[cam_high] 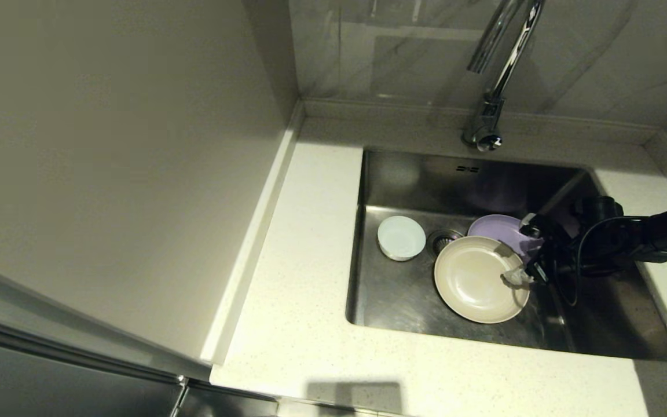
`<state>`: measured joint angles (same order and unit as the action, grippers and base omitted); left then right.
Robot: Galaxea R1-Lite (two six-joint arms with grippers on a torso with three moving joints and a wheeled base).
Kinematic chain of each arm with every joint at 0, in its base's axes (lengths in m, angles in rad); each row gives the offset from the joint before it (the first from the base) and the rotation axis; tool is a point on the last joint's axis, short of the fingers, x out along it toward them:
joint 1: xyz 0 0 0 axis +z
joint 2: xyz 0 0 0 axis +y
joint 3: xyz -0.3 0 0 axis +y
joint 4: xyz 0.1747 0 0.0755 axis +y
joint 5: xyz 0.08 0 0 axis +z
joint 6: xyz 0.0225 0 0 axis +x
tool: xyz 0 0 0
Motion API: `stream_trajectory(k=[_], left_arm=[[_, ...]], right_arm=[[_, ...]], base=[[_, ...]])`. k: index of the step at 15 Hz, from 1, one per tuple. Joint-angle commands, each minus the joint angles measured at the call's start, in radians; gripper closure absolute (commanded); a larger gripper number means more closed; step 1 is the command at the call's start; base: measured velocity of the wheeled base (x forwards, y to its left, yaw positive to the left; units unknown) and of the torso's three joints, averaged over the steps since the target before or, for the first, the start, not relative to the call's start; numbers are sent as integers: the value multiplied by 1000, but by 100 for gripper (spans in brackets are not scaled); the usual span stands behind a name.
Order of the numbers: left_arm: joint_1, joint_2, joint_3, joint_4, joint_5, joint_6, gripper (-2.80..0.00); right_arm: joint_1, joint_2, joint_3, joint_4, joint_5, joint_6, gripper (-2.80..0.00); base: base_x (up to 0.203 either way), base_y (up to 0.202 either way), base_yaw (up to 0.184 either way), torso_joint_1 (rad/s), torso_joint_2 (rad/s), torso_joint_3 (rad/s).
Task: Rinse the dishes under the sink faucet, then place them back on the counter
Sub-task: Put a plate back to the table from the sink
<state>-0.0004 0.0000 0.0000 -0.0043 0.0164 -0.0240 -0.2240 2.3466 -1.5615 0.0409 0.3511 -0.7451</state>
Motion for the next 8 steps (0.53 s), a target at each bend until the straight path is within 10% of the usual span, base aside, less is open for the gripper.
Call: stream_trajectory(k=[1, 2, 8], left_arm=[[0, -2, 0, 0, 0, -1, 0], [0, -2, 0, 0, 0, -1, 0], [0, -2, 0, 0, 0, -1, 0]], right_arm=[[5, 15, -2, 1, 2, -6, -280], [5, 22, -4, -1, 2, -7, 0], [2, 36, -30, -3, 3, 2, 0]], base=[[0, 0, 0, 0, 0, 0], [0, 0, 0, 0, 0, 0], [0, 0, 0, 0, 0, 0]])
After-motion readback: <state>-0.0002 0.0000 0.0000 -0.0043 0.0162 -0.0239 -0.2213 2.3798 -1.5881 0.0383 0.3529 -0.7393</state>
